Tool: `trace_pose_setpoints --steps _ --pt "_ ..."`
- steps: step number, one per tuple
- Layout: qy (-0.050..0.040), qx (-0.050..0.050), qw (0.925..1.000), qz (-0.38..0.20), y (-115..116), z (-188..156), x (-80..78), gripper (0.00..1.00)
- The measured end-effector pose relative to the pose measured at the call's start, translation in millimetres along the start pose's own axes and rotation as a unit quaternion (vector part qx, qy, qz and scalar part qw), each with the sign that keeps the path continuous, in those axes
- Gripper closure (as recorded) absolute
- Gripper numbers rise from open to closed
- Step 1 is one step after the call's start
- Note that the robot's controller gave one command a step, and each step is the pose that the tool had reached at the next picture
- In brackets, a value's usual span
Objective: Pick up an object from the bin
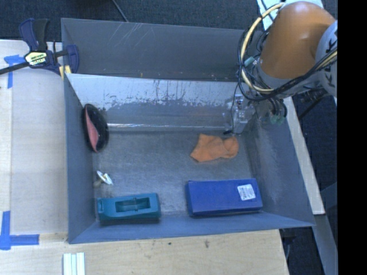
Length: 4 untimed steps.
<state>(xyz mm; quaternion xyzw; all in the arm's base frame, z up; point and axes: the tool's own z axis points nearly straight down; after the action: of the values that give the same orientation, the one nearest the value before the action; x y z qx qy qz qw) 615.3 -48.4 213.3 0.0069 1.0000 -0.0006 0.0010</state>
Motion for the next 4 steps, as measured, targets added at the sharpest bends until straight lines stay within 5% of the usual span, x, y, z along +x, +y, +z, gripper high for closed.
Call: trace_pose_setpoints --steps 1,3,4 --pt "-0.0013 0.0 0.9987 -0.051 6 34 9.0 0.0" --pt "-0.0044 0.0 0.9961 -0.088 4 67 9.4 0.0" --pt "-0.0016 -0.001 0.9981 -0.062 6 137 10.4 1.0"
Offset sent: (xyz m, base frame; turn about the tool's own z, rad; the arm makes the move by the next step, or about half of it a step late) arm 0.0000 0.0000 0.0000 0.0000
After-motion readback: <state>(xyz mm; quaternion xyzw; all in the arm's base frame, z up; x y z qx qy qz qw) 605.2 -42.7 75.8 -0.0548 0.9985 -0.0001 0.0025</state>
